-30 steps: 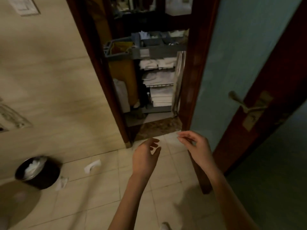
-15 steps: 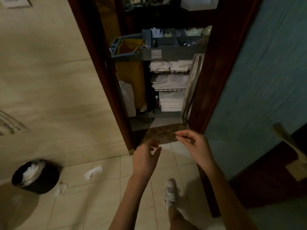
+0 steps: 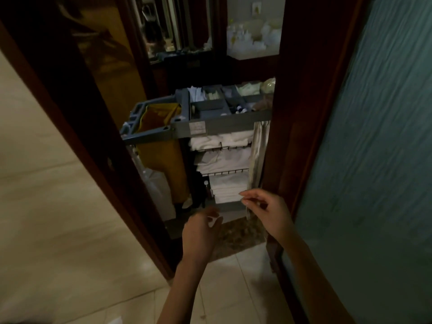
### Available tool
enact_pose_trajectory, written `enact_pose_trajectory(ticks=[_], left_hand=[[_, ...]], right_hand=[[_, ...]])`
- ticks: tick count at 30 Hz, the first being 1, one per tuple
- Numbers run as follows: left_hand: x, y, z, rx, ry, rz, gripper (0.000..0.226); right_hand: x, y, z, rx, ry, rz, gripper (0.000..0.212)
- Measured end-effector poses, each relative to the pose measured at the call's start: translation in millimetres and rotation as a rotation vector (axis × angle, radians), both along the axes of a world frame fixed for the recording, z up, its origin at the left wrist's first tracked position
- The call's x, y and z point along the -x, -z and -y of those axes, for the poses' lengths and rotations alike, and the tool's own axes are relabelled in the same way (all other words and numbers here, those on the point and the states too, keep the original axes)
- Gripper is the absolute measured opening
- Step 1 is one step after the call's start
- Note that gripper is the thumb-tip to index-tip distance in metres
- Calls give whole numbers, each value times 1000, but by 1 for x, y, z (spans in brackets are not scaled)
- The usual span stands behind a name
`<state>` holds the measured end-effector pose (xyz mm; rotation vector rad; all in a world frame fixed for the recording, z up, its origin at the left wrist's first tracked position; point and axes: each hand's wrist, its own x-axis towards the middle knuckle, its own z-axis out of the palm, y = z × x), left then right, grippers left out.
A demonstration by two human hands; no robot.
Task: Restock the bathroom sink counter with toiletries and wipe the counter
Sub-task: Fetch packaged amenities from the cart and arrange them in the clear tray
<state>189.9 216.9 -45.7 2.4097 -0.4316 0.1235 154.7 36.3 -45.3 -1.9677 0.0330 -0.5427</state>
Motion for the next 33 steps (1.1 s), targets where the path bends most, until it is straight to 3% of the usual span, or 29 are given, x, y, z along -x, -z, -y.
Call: enact_pose_trajectory(ticks=[6,19,29,33], left_hand=[[-48,19,22,71,18,-42,20],[-148,47,39,65,31,-197,27],[-334,20,79,198,27,-188,19],[-401,9,86,153,64,-141,22]], right_hand=[[-49,7,25,52,9,33,17],[-146,39,46,47,-14,-181,18],[-325,8,72,-10,68,-268,19],[-391,-6,76,22,74,-228,21]])
